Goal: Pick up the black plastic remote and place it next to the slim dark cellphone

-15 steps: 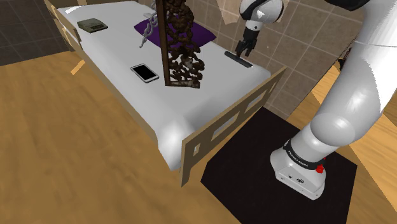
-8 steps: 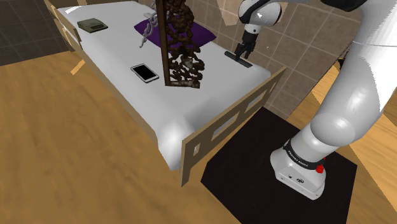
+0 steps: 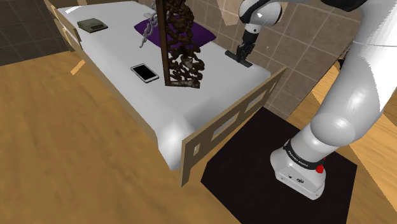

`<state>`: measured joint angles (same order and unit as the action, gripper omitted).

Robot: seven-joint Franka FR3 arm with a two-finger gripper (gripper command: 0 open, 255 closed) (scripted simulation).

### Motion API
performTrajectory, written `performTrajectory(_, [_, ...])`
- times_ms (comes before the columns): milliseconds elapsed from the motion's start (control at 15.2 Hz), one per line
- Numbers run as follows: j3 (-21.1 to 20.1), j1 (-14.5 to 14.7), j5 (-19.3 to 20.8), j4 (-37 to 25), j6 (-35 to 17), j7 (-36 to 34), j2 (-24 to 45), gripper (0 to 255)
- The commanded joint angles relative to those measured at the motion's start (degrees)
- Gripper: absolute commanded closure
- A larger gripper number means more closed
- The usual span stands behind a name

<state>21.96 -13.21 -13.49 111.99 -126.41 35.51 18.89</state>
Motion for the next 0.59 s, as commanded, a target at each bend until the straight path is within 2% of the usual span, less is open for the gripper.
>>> performTrajectory(0, [-0.12, 0.04, -0.07, 0.09, -0.06, 0.06, 0.20, 255])
performTrajectory(264, [-0.10, 0.10, 0.00, 0.08, 0.07, -0.04, 0.07, 255])
performTrajectory(528, [0.32, 0.39, 1.04, -0.85, 2.57, -0.85, -1.67, 255])
